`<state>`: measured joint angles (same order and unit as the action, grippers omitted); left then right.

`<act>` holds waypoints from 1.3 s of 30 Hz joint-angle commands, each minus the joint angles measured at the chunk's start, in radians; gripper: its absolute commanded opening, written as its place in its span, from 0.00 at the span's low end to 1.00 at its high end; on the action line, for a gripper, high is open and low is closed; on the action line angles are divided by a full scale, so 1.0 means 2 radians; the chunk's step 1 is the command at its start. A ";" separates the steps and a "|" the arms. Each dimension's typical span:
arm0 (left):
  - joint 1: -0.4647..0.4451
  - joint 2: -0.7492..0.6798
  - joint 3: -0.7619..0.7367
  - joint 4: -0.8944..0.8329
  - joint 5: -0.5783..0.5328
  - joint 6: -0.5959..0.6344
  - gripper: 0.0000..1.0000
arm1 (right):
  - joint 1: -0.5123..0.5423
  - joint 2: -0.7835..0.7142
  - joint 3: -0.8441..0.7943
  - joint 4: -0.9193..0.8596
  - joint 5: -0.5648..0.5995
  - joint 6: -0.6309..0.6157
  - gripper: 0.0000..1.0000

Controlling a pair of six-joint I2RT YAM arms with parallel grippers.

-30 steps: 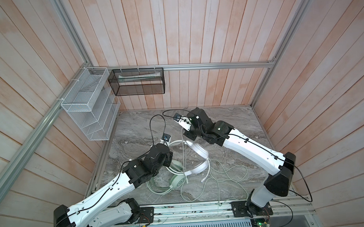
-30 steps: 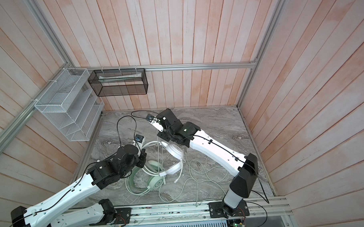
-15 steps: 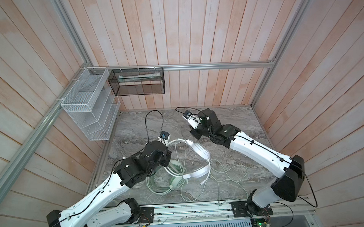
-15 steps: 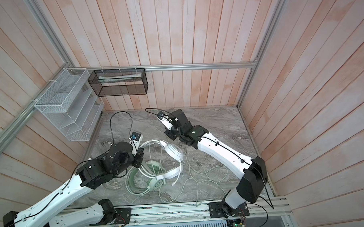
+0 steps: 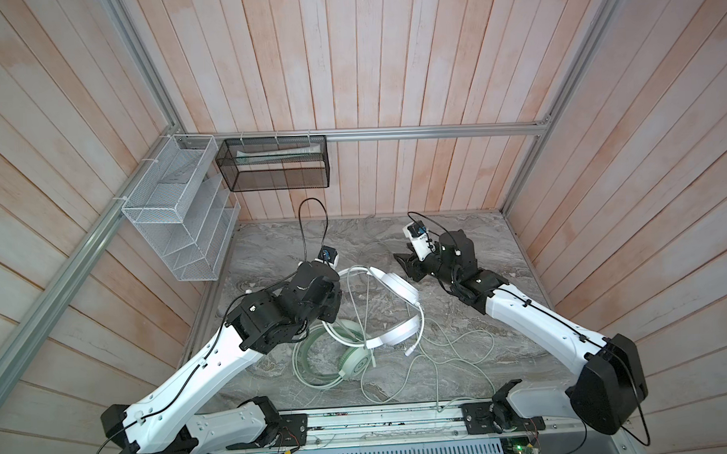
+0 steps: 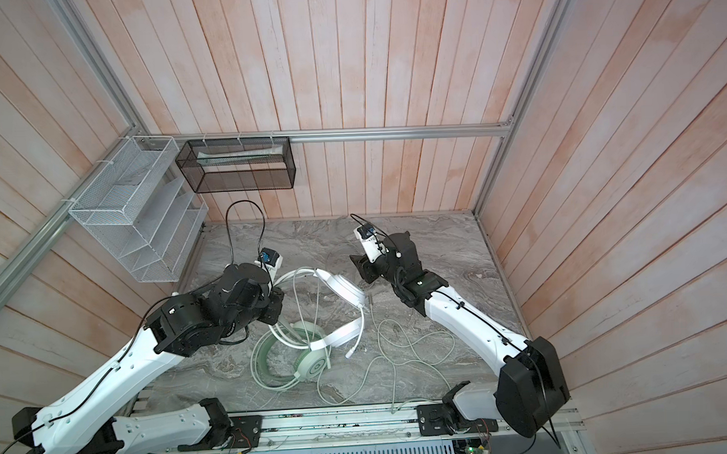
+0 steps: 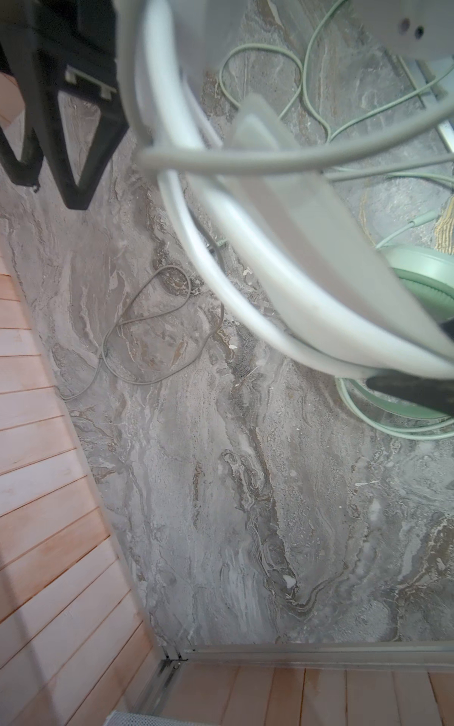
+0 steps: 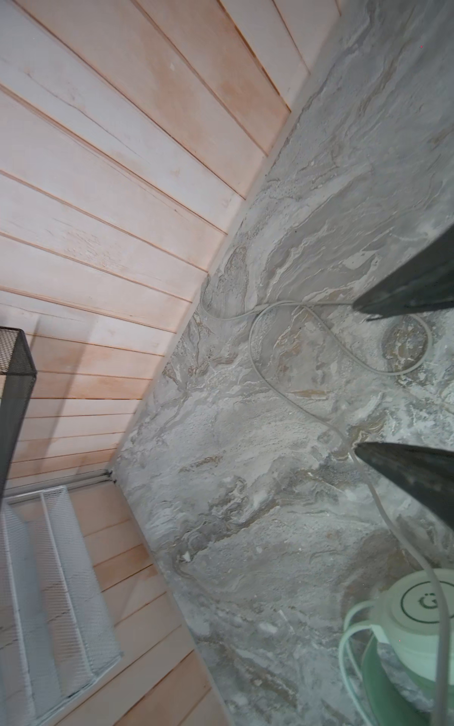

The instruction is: Wrap the headphones

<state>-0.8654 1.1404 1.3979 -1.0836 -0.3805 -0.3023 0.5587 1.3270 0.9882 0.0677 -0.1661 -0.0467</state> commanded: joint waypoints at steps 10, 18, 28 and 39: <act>0.003 0.022 0.107 -0.041 0.005 -0.084 0.00 | 0.004 0.002 -0.216 0.419 -0.166 0.165 0.62; 0.019 0.041 0.142 -0.050 0.024 -0.091 0.00 | 0.021 0.122 -0.245 0.604 -0.158 0.171 0.72; 0.035 0.056 0.184 -0.053 0.049 -0.074 0.00 | 0.045 0.274 -0.116 0.593 -0.114 0.130 0.71; 0.053 0.061 0.188 -0.035 0.070 -0.062 0.00 | 0.049 0.372 -0.013 0.557 -0.064 0.112 0.50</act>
<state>-0.7677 1.2633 1.7336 -1.2335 -0.2745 -0.4252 0.6521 2.0476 0.9176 1.2037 -0.3412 0.2008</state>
